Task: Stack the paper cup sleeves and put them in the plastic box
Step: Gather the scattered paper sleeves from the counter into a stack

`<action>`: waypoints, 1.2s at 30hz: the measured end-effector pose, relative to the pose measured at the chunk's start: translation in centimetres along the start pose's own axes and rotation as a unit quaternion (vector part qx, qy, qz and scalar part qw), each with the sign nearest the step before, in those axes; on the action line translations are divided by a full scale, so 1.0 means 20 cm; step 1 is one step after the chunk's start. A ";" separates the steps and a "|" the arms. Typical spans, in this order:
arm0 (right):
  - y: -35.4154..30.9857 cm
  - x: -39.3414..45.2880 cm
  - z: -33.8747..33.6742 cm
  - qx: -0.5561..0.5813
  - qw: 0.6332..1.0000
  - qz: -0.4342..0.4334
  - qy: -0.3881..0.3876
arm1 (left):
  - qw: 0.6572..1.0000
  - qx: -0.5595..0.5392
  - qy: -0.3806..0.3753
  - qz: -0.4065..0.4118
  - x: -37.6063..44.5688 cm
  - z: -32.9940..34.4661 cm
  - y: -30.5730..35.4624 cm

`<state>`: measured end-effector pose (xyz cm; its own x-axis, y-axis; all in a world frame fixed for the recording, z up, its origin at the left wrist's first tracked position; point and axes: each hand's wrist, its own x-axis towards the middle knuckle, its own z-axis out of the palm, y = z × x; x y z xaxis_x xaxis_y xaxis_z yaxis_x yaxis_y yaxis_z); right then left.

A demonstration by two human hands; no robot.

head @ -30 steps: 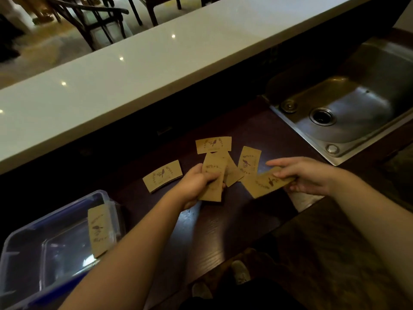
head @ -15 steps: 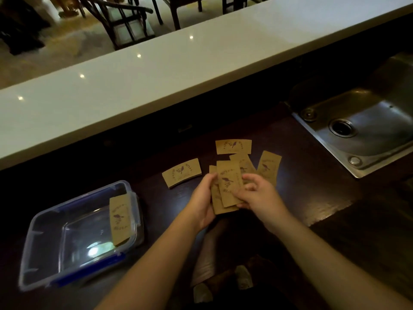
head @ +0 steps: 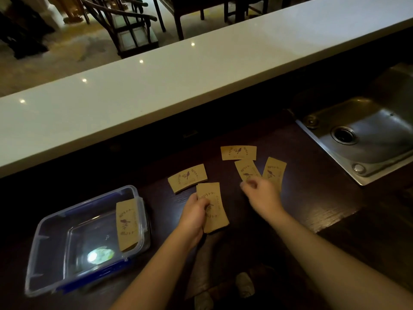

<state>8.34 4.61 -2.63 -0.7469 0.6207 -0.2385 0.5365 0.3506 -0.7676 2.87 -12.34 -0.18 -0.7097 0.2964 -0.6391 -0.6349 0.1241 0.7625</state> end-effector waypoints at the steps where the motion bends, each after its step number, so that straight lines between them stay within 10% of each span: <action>1: 0.01 0.05 -0.02 -0.041 0.999 0.002 0.032 | 1.000 0.002 0.006 0.000 0.00 -0.01 0.00; 13: 0.04 0.16 0.01 -0.215 0.972 0.079 0.049 | 0.998 -0.035 0.048 0.026 -0.02 -0.06 0.02; 17: -0.02 0.15 -0.05 -0.003 0.994 0.100 0.049 | 0.996 -0.057 0.052 0.033 0.01 -0.07 0.02; 22: -0.13 -0.03 -0.09 0.364 0.923 0.086 -0.087 | 0.994 -0.098 0.048 0.006 0.02 -0.08 0.02; 26: -0.14 -0.19 0.00 0.317 0.937 0.022 -0.146 | 0.992 -0.122 0.022 -0.012 0.02 -0.06 0.02; 36: -0.13 -0.29 0.18 0.007 0.990 -0.138 -0.013 | 0.997 -0.063 0.052 0.010 0.01 0.01 0.01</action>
<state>9.80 -2.51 -1.40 -0.8748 0.4834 -0.0333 0.3047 0.4954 -0.8135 2.63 -12.12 -0.10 -0.7465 0.1980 -0.6352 -0.6484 -0.0022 0.7613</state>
